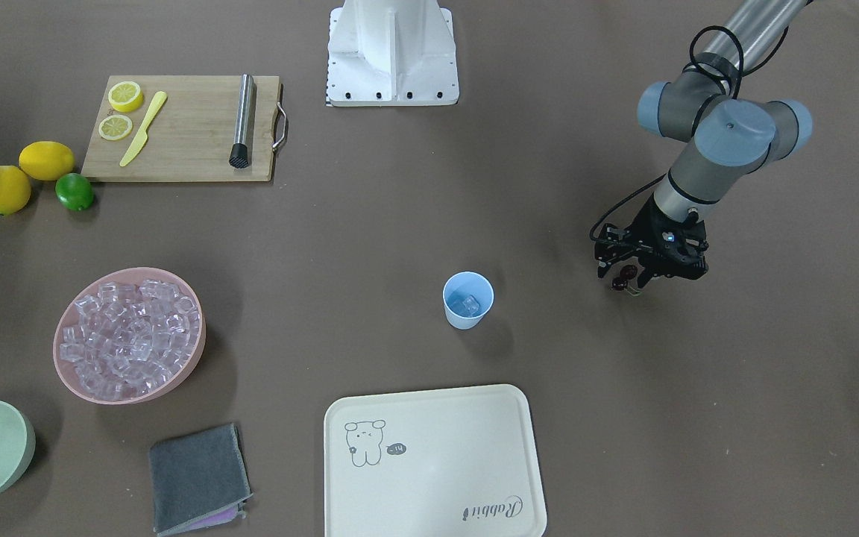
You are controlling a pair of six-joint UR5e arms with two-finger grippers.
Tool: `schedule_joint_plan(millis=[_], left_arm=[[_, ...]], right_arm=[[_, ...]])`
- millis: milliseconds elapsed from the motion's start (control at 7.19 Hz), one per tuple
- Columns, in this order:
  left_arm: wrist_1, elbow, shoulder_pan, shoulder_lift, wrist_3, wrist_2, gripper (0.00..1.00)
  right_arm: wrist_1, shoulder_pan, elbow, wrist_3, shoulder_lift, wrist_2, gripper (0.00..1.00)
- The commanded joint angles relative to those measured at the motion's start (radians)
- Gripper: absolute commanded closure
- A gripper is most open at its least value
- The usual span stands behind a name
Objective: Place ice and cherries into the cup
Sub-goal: 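Lower the left gripper onto the dark cherries and grasp them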
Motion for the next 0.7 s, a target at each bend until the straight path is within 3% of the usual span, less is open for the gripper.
schedule_joint_plan(millis=[0, 278, 417, 556], left_arm=[[0.005, 0.007, 0.018, 0.002, -0.001, 0.009, 0.43], [0.007, 0.012, 0.018, 0.002, -0.003, 0.008, 0.74], [0.007, 0.003, 0.018, 0.0, -0.004, 0.003, 1.0], [0.007, -0.002, 0.018, -0.001, -0.004, 0.001, 1.0]], right_arm=[[0.0, 0.0, -0.001, 0.002, 0.004, -0.004, 0.01], [0.0, 0.0, -0.003, 0.001, 0.001, -0.016, 0.01], [0.002, 0.0, 0.001, 0.001, -0.002, -0.016, 0.01], [0.002, 0.0, -0.001, 0.002, -0.002, -0.016, 0.01]])
